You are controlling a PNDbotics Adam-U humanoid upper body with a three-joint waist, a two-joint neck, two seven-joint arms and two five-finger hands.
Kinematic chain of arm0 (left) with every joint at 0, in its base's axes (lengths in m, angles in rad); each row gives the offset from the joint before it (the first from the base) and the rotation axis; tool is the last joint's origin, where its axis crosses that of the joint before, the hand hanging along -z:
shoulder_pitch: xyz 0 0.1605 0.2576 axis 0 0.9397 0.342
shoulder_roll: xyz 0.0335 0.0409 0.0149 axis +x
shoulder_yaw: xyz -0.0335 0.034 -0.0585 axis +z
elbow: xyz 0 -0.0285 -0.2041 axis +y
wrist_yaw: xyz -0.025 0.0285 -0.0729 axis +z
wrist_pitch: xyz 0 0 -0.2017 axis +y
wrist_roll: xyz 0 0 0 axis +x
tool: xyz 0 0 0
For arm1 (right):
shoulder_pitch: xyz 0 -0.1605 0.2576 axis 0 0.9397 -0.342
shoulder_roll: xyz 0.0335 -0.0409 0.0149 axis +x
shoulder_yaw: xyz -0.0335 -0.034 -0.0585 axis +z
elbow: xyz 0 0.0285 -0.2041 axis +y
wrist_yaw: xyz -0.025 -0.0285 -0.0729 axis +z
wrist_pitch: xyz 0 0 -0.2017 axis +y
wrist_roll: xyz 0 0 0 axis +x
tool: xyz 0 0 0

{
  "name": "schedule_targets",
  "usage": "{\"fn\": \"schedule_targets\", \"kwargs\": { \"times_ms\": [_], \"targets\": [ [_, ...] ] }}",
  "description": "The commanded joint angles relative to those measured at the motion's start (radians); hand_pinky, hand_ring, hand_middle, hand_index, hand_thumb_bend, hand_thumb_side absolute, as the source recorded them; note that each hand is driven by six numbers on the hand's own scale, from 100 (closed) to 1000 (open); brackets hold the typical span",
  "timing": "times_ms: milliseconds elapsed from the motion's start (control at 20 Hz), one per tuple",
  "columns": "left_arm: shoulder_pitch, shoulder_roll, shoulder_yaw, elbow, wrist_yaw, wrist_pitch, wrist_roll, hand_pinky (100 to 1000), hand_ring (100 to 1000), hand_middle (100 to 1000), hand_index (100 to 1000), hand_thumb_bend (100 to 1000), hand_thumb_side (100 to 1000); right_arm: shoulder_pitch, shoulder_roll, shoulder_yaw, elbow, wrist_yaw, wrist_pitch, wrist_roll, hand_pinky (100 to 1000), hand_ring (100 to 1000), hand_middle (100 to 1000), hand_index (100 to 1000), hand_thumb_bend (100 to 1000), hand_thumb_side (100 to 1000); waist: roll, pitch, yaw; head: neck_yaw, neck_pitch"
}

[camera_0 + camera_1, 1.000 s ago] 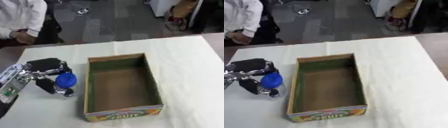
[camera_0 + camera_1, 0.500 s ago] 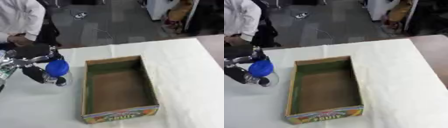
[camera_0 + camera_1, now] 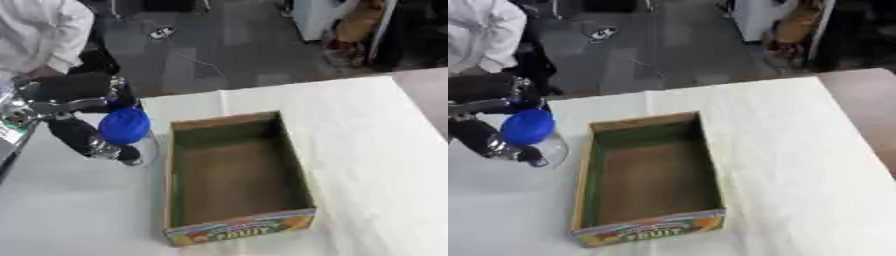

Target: Pick up objects on the table and place them in the box.

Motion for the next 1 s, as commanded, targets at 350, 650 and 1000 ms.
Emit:
{"fn": "schedule_targets", "kwargs": {
  "times_ms": [350, 650, 1000],
  "targets": [
    [-0.027, -0.021, -0.042, -0.048, 0.109, -0.102, 0.028, 100, 100, 100, 342, 224, 824, -0.036, -0.017, 0.006, -0.010, -0.006, 0.019, 0.006, 324, 333, 433, 779, 100, 1000, 0.003, -0.013, -0.021, 0.009, -0.020],
    [-0.034, -0.041, -0.046, -0.049, 0.160, -0.156, 0.076, 100, 100, 108, 368, 215, 818, -0.058, -0.006, 0.009, -0.010, -0.017, 0.036, 0.000, 323, 333, 433, 779, 100, 1000, 0.015, -0.009, -0.040, 0.016, -0.033],
    [-0.030, -0.048, -0.044, -0.038, 0.156, -0.196, 0.146, 100, 100, 139, 389, 211, 816, -0.078, 0.002, 0.011, -0.010, -0.024, 0.055, -0.006, 324, 333, 433, 779, 100, 1000, 0.027, 0.000, -0.055, 0.013, -0.040]
  ]
}}
